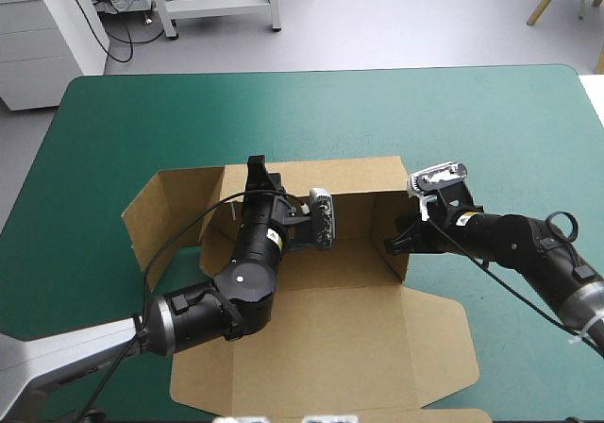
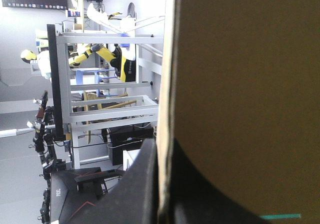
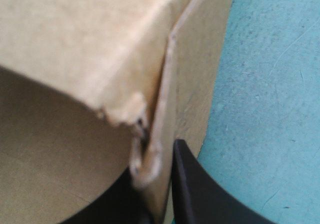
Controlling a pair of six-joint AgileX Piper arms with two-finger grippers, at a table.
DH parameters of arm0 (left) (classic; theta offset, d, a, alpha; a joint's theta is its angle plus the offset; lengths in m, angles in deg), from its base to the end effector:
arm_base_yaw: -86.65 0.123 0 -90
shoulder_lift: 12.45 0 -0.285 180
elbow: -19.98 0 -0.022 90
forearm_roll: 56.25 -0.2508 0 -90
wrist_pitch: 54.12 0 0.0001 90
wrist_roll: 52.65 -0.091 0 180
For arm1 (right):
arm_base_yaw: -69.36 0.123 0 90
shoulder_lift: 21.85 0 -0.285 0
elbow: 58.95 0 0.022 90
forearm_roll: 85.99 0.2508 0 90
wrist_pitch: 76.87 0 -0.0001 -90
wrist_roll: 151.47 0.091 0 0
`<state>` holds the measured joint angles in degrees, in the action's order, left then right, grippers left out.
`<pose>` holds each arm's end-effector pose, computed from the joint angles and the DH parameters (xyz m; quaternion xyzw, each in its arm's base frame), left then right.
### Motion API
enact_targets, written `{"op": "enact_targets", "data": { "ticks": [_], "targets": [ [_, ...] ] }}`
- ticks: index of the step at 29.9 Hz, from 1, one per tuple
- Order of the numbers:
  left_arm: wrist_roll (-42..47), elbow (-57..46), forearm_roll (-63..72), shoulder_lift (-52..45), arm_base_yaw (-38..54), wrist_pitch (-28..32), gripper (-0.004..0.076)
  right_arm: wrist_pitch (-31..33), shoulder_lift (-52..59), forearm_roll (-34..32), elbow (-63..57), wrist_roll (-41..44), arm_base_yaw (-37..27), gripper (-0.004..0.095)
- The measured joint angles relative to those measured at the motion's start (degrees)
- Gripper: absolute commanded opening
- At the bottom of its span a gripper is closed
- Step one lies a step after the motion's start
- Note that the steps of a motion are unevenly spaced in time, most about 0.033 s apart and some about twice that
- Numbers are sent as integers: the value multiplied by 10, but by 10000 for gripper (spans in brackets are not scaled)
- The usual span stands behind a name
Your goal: Fold the box
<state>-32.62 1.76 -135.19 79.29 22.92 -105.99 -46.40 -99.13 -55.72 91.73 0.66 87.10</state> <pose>0.1958 -0.2378 0.3109 0.5701 0.5927 0.3324 0.4617 0.2287 0.0976 0.2898 -0.1998 0.8905 0.1736 0.3700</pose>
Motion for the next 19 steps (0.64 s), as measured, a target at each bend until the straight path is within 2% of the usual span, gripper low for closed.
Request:
{"op": "enact_targets", "data": {
  "ticks": [8,10,19],
  "targets": [
    [0,0,-10,-6,-1,16,340,-7,-2,12,-2,-3,0,-18],
    [0,0,-10,-12,-6,16,386,-9,-2,15,-3,-3,1,-18],
    [-1,10,25,-45,-94,6,392,-18,-4,21,-4,7,1,-18]
  ]
}}
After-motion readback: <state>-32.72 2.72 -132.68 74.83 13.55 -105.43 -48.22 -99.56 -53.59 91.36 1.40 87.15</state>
